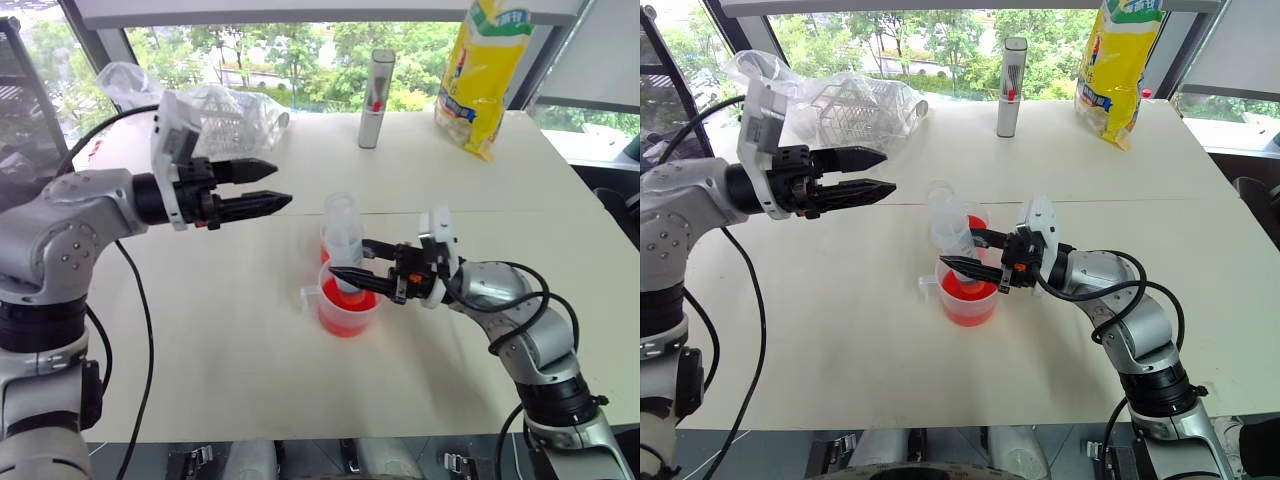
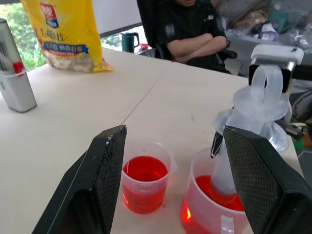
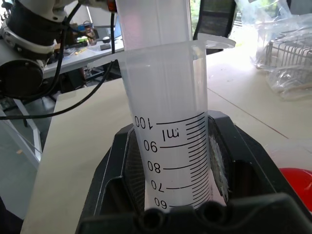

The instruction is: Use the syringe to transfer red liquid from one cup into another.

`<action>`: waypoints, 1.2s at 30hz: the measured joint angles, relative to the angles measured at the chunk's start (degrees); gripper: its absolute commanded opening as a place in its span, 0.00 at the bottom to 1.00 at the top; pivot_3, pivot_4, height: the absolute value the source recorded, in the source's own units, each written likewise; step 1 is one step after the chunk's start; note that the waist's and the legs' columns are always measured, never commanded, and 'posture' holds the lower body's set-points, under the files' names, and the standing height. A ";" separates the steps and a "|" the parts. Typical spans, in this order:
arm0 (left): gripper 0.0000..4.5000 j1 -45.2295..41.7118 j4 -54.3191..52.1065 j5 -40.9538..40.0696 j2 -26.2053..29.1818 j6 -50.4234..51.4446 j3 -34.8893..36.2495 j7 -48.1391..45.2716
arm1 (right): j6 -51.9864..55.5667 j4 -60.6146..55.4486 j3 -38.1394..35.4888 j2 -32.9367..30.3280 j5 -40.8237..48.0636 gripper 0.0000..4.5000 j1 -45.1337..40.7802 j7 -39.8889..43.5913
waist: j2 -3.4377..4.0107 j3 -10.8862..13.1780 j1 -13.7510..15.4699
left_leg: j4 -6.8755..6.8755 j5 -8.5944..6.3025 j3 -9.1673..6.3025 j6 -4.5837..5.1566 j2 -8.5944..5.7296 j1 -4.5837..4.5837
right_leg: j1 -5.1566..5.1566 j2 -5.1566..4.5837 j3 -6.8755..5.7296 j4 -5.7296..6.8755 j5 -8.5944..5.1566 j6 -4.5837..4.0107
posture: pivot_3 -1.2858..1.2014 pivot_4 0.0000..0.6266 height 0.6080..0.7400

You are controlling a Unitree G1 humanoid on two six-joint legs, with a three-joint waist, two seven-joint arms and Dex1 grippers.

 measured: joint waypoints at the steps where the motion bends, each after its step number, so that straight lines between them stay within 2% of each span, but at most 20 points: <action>1: 0.71 0.74 -0.08 0.27 0.05 -0.24 0.00 -0.05 | 0.42 -0.25 -0.27 -0.05 0.17 0.32 -0.32 -0.20 | 0.00 0.00 0.03 | 0.00 0.00 -0.01 0.00 0.01 0.00 | 0.00 0.00 0.00 0.00 0.00 0.00 | 0.52 0.24 1.00; 9: 0.71 1.81 0.23 2.22 -0.06 -2.65 -0.70 -0.32 | 8.83 -2.11 -6.39 -0.64 9.90 0.32 -12.83 -3.83 | 0.01 0.02 0.11 | -0.01 0.00 0.01 0.00 0.01 -0.01 | -0.01 -0.03 0.00 -0.01 0.00 -0.01 | 0.52 0.24 1.00; 12: 0.71 1.46 0.85 2.65 -0.43 -3.72 -0.93 -0.56 | 11.82 1.20 -8.91 -0.70 13.43 0.32 -20.69 -4.65 | 0.00 0.02 0.09 | -0.01 -0.01 0.01 0.01 0.02 -0.02 | -0.02 -0.03 -0.01 -0.02 0.00 -0.02 | 0.52 0.24 1.00; 16: 0.71 1.01 1.19 3.67 -0.57 -4.82 -2.06 -0.90 | 11.11 10.60 -9.64 -0.53 12.57 0.32 -27.52 -2.97 | 0.00 0.01 0.10 | -0.04 -0.02 0.03 0.03 0.01 -0.03 | -0.02 -0.02 0.00 -0.09 0.00 -0.03 | 0.52 0.24 1.00; 21: 0.71 0.67 1.71 4.28 -0.84 -5.57 -2.42 -1.42 | 3.94 24.17 -6.60 2.98 5.54 0.32 -28.49 0.88 | 0.01 0.02 0.05 | -0.05 -0.03 0.06 0.05 0.00 -0.12 | -0.09 -0.02 0.00 -0.14 0.01 -0.02 | 0.52 0.24 1.00; 25: 0.71 -2.93 2.60 4.79 -2.41 -6.51 -2.77 -1.23 | -1.68 32.07 -4.74 5.53 0.51 0.32 -28.41 2.97 | 0.04 0.04 0.08 | -0.01 -0.03 0.04 0.05 0.00 -0.29 | -0.19 -0.01 -0.02 -0.13 0.02 -0.01 | 0.52 0.24 1.00; 31: 0.71 -8.03 5.72 5.50 -5.63 -7.65 -3.57 -1.18 | -4.75 34.67 -4.51 6.41 -2.14 0.32 -28.29 4.38 | 0.04 0.04 0.11 | 0.05 -0.02 -0.01 0.05 0.00 -0.42 | -0.27 -0.01 -0.07 -0.11 0.02 0.01 | 0.52 0.24 1.00; 36: 0.71 -16.73 11.75 9.38 -12.27 -12.49 -7.34 -0.60 | -5.32 34.48 -4.28 8.17 -2.92 0.32 -27.26 4.43 | 0.06 0.03 0.22 | 0.13 -0.02 0.00 0.04 -0.05 -0.48 | -0.28 0.00 -0.15 -0.10 0.03 0.01 | 0.52 0.24 1.00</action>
